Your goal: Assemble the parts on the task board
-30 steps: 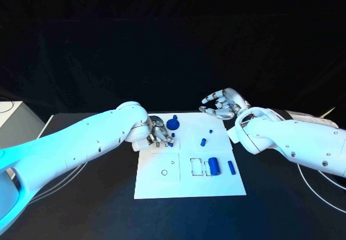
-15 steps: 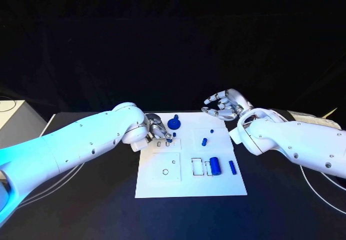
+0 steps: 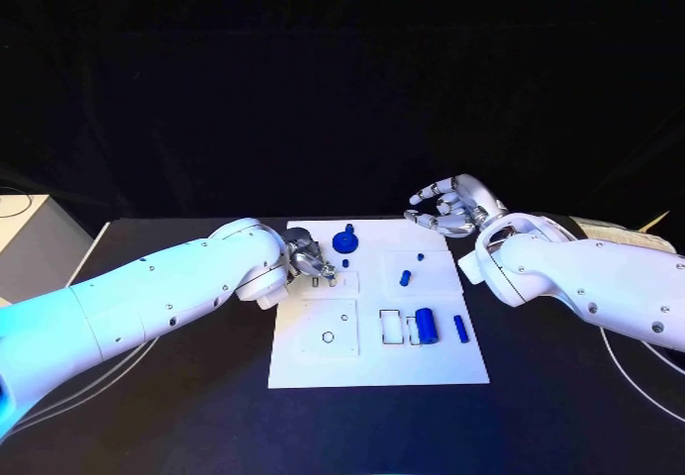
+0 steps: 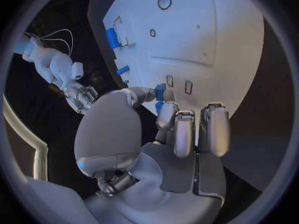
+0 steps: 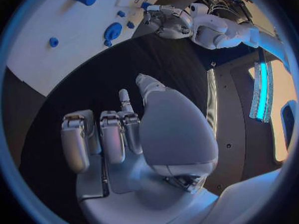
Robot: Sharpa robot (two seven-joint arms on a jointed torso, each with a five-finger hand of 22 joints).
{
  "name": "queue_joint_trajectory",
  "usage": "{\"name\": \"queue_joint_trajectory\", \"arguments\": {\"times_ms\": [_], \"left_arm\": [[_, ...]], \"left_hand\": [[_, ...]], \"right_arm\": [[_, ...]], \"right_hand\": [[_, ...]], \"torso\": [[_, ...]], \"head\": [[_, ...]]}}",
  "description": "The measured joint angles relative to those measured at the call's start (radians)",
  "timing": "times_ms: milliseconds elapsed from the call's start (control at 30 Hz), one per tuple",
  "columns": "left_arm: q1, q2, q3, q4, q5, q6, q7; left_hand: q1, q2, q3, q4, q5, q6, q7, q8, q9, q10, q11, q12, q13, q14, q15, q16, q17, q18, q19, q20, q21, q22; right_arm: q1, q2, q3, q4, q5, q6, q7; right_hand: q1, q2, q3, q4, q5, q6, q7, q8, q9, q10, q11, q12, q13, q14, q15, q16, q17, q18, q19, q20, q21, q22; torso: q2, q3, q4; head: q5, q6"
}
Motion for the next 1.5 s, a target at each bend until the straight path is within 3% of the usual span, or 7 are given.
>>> {"name": "queue_joint_trajectory", "arguments": {"times_ms": [333, 767, 1500], "left_arm": [[-0.019, 0.011, -0.001, -0.009, -0.042, -0.04, 0.012], [-0.021, 0.02, -0.001, -0.021, -0.059, -0.041, 0.013], [-0.021, 0.022, 0.001, -0.028, -0.041, 0.025, -0.007]], "left_hand": [[-0.008, -0.008, 0.018, -0.018, 0.0, 0.001, -0.001, -0.003, 0.0, 0.0, 0.0, 0.0, 0.0, -0.003, -0.003, 0.0, 0.0, 0.0, 0.0, 0.0, 0.0, 0.0], [-0.008, -0.008, 0.018, -0.018, 0.0, 0.001, -0.001, -0.005, 0.0, 0.0, 0.0, 0.0, 0.0, -0.004, -0.003, 0.0, 0.001, 0.0, 0.0, 0.0, 0.0, 0.003], [-0.006, -0.006, 0.018, -0.018, 0.002, 0.007, -0.001, -0.012, 0.001, 0.0, 0.0, 0.0, 0.0, -0.004, -0.003, 0.0, 0.001, 0.0, 0.0, 0.0, 0.004, 0.006]], "right_arm": [[-0.001, -0.001, 0.0, 0.001, -0.002, -0.003, 0.0], [-0.001, -0.003, 0.0, 0.002, -0.003, -0.004, 0.0], [-0.001, -0.003, 0.0, 0.003, -0.006, -0.017, 0.0]], "right_hand": [[0.0, 0.0, 0.0, 0.0, 0.0, 0.0, 0.0, 0.0, 0.0, 0.0, 0.0, 0.0, 0.0, 0.0, 0.0, 0.0, 0.0, 0.0, 0.0, 0.0, 0.0, 0.0], [0.0, 0.0, 0.0, 0.0, 0.0, 0.0, 0.0, 0.0, 0.0, 0.0, 0.0, 0.0, 0.0, 0.0, 0.0, 0.0, 0.0, 0.0, 0.0, 0.0, 0.0, 0.0], [0.0, 0.0, 0.0, 0.0, 0.0, 0.0, 0.0, 0.0, 0.0, 0.0, 0.0, 0.0, 0.0, 0.0, 0.0, 0.0, 0.0, 0.0, 0.0, 0.0, 0.0, 0.0]], "torso": [[0.002, -0.0003, -0.0018], [0.003, 0.0006, -0.0023], [0.003, 0.0007, -0.0008]], "head": [[0.0, -0.008], [-0.003, -0.014], [-0.005, -0.024]]}}
